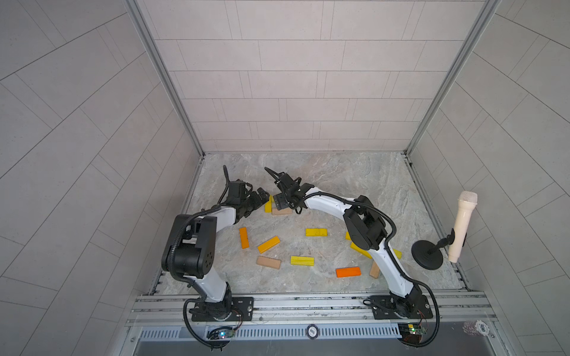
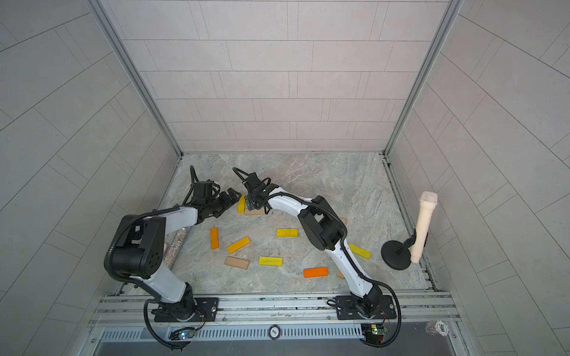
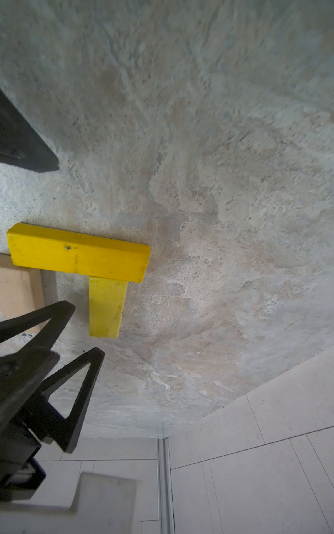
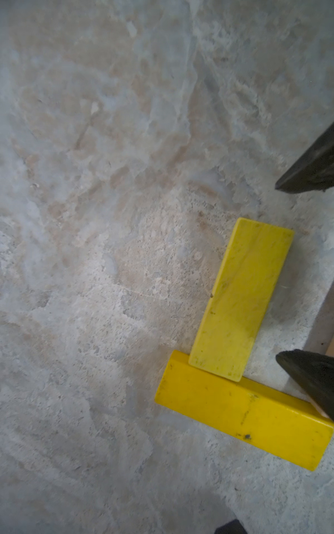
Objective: Assemble the number 8 with building blocks
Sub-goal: Adjust the building block at the center of the board.
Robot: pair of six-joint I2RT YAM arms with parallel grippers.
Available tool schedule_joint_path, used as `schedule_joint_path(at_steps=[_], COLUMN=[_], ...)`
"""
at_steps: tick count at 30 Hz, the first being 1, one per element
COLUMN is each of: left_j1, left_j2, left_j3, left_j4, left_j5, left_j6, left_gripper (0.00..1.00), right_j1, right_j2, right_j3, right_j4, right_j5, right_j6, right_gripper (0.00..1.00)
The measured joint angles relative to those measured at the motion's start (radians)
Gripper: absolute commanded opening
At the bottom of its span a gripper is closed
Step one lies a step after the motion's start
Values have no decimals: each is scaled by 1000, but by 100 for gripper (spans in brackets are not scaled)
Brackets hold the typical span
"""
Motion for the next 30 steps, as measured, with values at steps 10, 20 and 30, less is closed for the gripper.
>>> schedule_joint_path(at_steps=[10, 20, 30], left_j1=[0, 0, 0], left_j2=[5, 9, 20], left_j3=[-6, -10, -10], left_j4=[18, 32, 38], left_j5=[13, 21, 39], left_j6=[0, 0, 0], left_gripper=[100, 100, 100], right_j1=[0, 0, 0], right_j2=[14, 38, 64], right_j3=[26, 77, 95], right_j4=[-18, -30, -50], right_j5=[1, 0, -2], right_j6=[4, 4, 4], right_gripper=[87, 87, 87])
